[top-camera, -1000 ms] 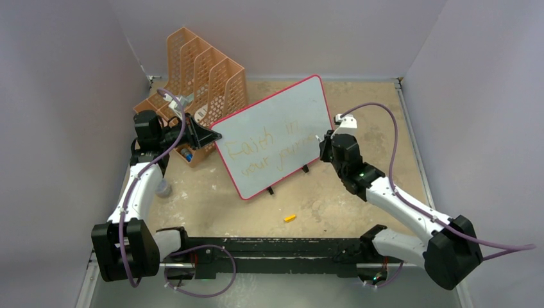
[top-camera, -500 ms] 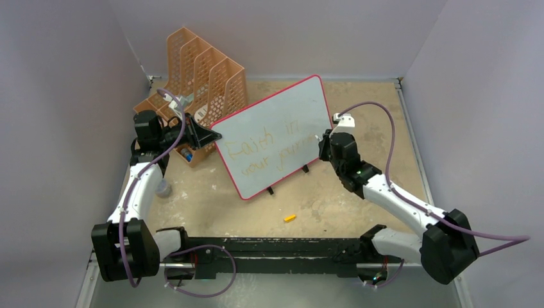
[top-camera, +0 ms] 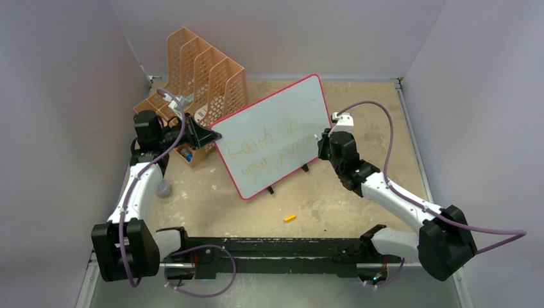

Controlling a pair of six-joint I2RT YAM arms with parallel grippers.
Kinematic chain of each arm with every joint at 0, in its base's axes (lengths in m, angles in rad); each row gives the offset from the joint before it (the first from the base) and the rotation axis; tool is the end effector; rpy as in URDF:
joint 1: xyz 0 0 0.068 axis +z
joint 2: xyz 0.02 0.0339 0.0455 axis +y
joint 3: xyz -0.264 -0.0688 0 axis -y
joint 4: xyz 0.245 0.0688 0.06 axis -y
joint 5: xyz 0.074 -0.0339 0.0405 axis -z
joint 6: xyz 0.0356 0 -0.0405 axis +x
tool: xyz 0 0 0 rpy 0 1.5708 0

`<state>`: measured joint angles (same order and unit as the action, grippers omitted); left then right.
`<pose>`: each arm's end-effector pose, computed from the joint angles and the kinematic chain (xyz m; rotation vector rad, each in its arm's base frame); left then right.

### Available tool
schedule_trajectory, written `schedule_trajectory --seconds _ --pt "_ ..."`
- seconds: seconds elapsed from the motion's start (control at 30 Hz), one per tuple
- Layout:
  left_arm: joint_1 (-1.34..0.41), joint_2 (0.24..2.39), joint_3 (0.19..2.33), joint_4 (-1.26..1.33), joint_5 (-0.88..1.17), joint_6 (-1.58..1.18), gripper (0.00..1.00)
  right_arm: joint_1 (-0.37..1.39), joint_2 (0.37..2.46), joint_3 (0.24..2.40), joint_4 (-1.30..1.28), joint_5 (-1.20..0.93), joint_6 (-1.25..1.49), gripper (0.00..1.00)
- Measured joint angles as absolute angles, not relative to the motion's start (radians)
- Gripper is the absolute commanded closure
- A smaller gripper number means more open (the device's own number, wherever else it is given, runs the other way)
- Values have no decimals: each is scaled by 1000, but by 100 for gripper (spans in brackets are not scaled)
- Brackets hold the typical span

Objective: Write a sentence on the whiteboard

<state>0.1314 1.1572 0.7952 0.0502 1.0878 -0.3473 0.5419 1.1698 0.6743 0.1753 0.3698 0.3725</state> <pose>0.2524 0.0016 0.2968 0.3255 1.8353 -1.1594 0.2317 0.1245 0.2591 0.0930 1.8759 0.2808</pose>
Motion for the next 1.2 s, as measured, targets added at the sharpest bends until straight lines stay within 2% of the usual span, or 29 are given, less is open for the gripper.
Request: schedule_trajectory --seconds 1.2 --pt "133 1157 795 50 1086 -347 100 507 1166 662 154 357 391 100"
